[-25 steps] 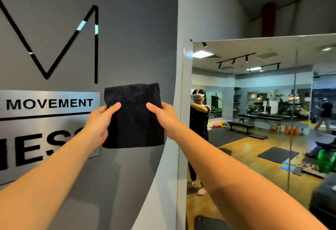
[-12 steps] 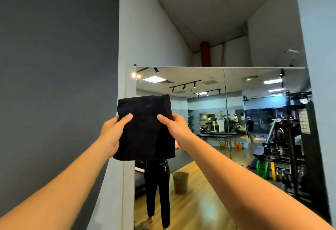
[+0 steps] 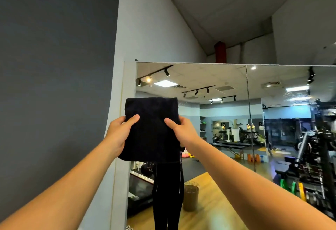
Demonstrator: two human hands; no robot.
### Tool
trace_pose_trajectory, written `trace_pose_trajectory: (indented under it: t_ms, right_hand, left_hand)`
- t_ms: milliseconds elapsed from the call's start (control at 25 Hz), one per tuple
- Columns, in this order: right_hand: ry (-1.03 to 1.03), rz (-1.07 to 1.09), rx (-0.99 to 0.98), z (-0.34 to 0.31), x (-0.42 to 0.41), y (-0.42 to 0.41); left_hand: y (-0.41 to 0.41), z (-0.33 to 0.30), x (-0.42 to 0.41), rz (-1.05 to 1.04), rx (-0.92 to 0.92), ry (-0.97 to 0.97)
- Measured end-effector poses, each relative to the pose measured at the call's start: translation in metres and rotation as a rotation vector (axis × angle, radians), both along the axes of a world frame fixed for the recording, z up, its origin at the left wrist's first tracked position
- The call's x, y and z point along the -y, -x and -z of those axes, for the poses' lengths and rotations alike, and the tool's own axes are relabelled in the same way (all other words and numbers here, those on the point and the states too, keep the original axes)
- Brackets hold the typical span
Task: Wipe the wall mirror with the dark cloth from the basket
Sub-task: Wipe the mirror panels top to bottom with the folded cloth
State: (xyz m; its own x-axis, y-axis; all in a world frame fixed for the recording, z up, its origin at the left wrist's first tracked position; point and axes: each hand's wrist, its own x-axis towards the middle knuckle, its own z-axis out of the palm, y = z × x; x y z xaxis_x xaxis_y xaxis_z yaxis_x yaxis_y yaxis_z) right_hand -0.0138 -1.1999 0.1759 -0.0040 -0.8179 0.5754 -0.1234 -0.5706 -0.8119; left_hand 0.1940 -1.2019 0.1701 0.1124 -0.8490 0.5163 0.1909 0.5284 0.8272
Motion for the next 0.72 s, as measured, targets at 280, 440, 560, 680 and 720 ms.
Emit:
trace_pose_trajectory:
  t_ms: [280,440,560,680,720]
  right_hand:
    - [0.147,0.082,-0.064,-0.029,0.129,-0.026]
    - [0.303,0.202,-0.126,-0.068,0.192,-0.035]
    - [0.41,0.297,-0.189,-0.092,0.238,-0.03]
    - [0.485,0.357,-0.202,-0.116,0.276,-0.021]
    - [0.501,0.374,-0.211,-0.123,0.283,-0.018]
  left_hand:
    - [-0.022,-0.031,0.132,-0.066,0.029,0.044]
    - [-0.026,-0.073,0.197,-0.112,0.045,0.116]
    - [-0.017,-0.1,0.243,-0.164,0.061,0.175]
    - [-0.007,-0.122,0.282,-0.196,0.052,0.256]
    - [-0.004,-0.128,0.292,-0.217,0.05,0.287]
